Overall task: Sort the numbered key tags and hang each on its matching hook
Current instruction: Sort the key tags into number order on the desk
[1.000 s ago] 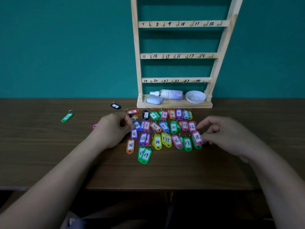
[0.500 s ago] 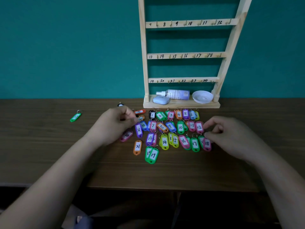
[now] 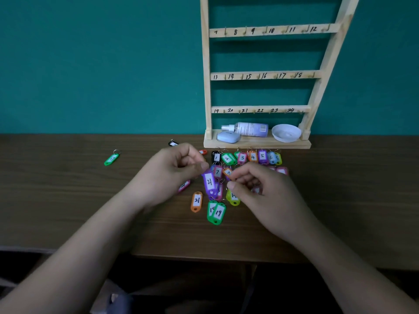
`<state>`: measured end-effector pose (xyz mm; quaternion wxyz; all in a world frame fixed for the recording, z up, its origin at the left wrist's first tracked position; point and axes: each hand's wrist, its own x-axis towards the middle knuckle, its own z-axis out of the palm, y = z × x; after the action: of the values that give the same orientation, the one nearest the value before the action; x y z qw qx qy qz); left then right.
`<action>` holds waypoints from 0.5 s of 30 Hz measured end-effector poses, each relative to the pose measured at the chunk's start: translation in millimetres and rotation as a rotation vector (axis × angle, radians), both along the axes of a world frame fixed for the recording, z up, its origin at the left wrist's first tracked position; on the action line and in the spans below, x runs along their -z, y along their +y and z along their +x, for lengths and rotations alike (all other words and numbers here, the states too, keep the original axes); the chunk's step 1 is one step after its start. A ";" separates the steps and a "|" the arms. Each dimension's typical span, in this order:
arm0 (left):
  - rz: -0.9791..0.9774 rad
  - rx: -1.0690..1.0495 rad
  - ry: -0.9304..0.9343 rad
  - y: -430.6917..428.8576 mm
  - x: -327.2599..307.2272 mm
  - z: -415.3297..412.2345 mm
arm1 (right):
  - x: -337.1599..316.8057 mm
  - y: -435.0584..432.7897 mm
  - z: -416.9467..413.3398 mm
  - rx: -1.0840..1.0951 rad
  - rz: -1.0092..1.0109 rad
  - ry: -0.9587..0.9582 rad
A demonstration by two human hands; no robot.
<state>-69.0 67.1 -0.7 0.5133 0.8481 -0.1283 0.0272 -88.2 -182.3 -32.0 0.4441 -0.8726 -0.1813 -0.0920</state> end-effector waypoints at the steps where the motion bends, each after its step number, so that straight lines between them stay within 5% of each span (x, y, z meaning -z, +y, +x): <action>1: -0.001 0.027 -0.005 -2.6 -0.2 -2.1 | 1.1 4.8 -1.4 -0.013 0.021 -0.002; 9: -0.084 0.168 0.029 -4.1 -7.1 -11.0 | 5.7 22.9 -2.8 -0.049 0.203 0.050; 15: -0.099 -0.066 -0.028 36.7 -8.8 8.3 | 8.0 17.5 2.6 -0.016 0.176 0.036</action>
<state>-60.7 103.8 8.0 0.5514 0.8251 -0.1060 0.0622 -85.6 -164.7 -40.0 0.5229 -0.8303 -0.1715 -0.0885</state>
